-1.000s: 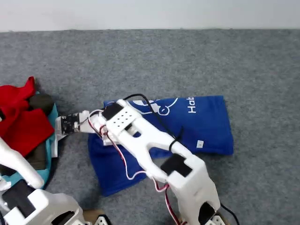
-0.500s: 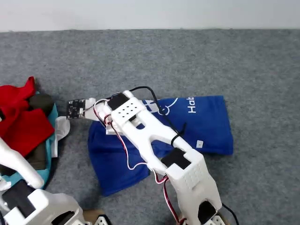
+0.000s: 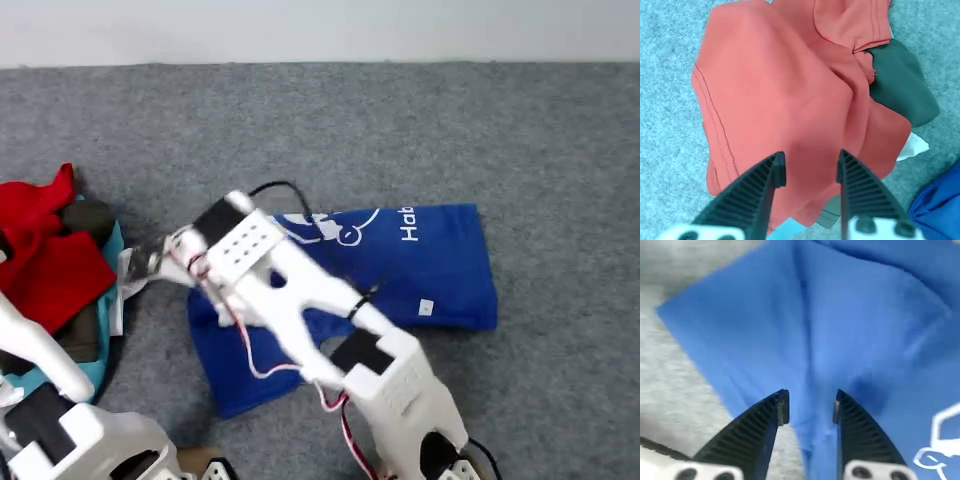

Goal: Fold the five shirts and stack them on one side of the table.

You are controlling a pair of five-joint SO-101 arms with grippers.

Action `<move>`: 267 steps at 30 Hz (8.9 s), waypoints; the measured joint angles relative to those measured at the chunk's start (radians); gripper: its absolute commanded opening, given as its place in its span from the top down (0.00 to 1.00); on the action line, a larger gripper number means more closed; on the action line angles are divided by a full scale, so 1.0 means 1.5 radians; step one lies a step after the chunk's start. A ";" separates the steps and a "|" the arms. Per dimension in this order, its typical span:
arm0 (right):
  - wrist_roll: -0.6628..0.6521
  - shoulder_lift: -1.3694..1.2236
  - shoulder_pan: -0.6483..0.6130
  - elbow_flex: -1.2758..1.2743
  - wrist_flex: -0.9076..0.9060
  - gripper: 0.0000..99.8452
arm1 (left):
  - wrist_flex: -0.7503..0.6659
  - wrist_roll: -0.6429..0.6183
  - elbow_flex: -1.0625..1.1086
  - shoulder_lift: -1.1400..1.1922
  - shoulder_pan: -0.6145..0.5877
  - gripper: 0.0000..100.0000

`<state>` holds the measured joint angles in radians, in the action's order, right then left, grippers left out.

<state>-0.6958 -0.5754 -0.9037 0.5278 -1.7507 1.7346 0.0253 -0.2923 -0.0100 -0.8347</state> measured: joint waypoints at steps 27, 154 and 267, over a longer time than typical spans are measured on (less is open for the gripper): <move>0.104 -0.008 -0.206 -0.169 0.008 0.84 | 0.000 -0.074 -0.030 -0.179 0.013 0.83; 0.266 -0.141 0.709 0.076 -0.002 0.76 | -0.268 -0.055 0.198 0.181 0.771 0.82; 0.267 -0.130 0.229 0.418 -0.001 0.74 | 0.000 -0.055 -0.169 0.181 0.258 0.83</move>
<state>-0.2954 -0.7702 -0.5600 1.1554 -1.7522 1.7346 -0.0575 -0.5455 0.2616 -0.4480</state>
